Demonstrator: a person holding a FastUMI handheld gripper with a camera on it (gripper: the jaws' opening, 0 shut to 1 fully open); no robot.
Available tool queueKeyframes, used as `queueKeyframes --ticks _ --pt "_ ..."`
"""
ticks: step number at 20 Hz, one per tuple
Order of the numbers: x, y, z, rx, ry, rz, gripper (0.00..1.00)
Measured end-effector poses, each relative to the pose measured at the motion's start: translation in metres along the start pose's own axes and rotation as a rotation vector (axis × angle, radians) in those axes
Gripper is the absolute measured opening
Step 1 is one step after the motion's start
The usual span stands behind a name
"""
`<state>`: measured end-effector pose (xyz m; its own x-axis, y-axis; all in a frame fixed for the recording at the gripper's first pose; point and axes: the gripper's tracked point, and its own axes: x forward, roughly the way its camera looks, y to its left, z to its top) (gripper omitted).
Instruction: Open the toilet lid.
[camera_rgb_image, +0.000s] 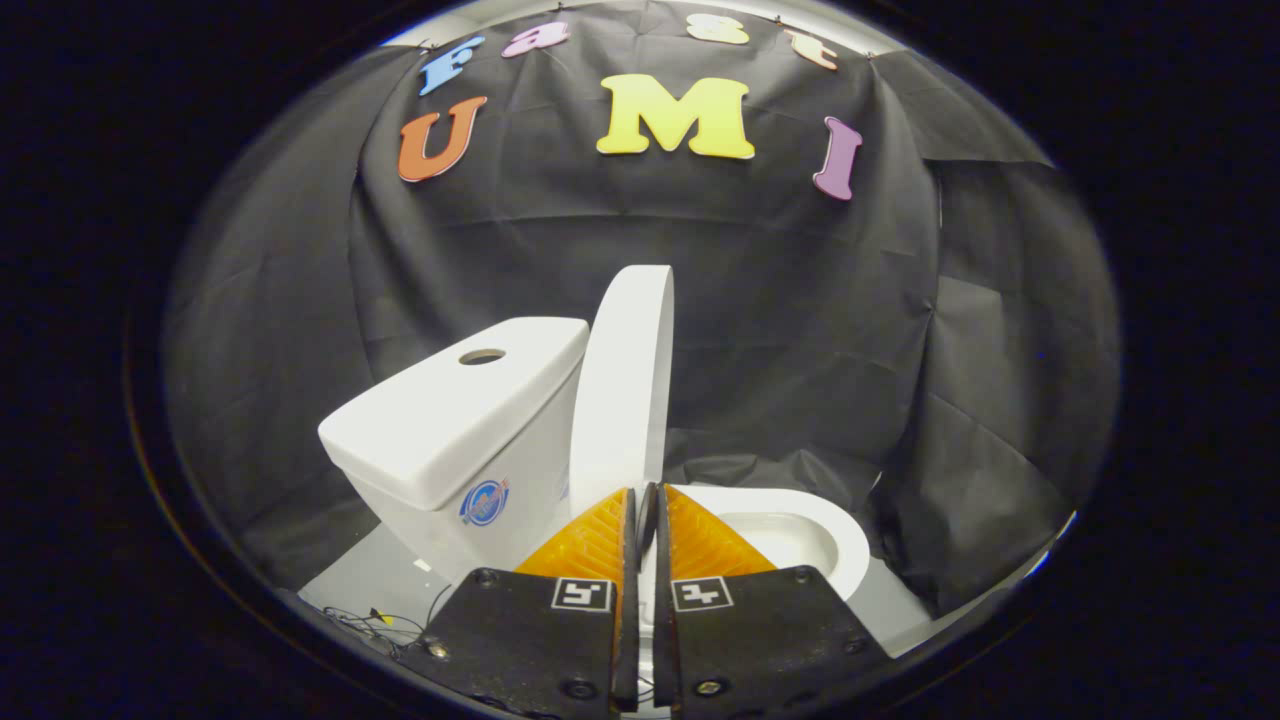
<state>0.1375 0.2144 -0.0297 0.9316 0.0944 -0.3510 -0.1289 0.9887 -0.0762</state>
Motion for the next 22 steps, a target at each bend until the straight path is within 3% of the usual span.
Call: queueKeyframes --ticks 22 --pt "0.009 0.058 0.001 -0.15 0.003 0.04 0.09"
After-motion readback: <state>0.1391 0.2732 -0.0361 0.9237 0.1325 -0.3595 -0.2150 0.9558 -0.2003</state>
